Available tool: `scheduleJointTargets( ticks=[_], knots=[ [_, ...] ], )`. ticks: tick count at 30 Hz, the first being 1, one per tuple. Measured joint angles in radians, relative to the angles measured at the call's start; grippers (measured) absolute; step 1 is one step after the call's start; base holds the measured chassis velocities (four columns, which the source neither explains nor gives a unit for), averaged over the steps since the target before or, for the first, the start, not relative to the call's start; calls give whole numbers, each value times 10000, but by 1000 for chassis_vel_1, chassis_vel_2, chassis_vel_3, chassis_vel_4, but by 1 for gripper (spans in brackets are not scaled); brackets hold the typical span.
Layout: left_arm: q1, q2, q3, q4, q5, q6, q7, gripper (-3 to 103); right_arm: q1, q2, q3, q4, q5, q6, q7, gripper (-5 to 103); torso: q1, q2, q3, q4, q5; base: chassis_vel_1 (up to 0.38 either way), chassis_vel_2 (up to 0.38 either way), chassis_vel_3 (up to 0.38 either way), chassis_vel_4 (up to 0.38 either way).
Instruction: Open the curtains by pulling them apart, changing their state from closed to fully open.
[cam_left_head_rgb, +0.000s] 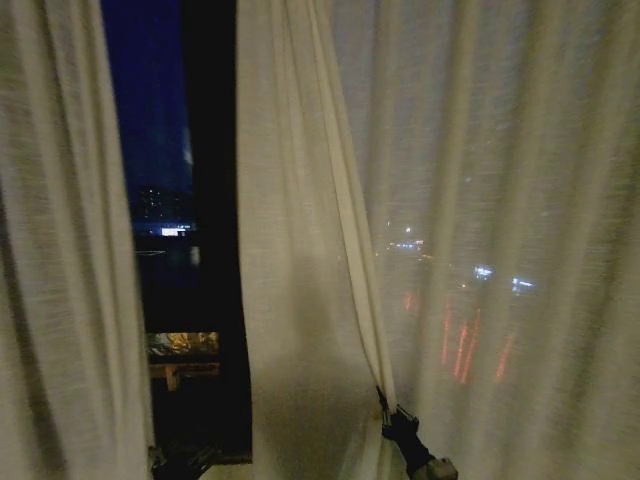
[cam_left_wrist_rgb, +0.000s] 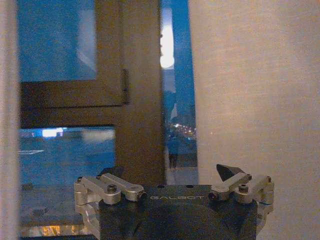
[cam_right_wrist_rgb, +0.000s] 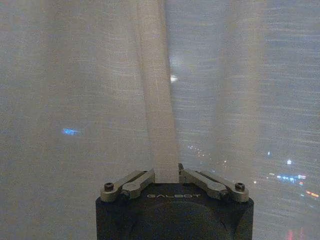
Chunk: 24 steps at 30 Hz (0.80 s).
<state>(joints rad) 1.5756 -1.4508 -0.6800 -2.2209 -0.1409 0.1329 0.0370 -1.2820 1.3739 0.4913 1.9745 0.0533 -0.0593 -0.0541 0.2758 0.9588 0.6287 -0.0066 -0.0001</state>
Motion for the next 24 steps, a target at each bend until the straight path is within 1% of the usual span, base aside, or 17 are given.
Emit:
scheduleJointTargets(
  ticks=[3,5,9,12,24],
  knots=[
    [12,12,-1,80,-8,-43,17,100,61,0,61,29,46,-1,48,1,0,1,-1,0,-5,-353,-339,357,362],
    [15,23,-4,113,-20,-61,27,100,114,0,118,40,69,-8,59,1,0,0,0,1,0,-311,-346,303,330],
    [4,54,-11,139,-50,-70,36,100,144,0,235,38,87,-18,84,1,1,0,0,-2,-1,-330,-338,330,334],
    [-2,56,-14,142,-61,-71,36,100,142,1,271,32,87,-29,93,1,1,0,-1,1,-3,-358,-340,369,351],
    [25,4,-1,142,-63,-71,50,100,180,0,395,-31,108,-51,135,1,1,0,0,0,-1,-359,-360,359,360]
  ],
)
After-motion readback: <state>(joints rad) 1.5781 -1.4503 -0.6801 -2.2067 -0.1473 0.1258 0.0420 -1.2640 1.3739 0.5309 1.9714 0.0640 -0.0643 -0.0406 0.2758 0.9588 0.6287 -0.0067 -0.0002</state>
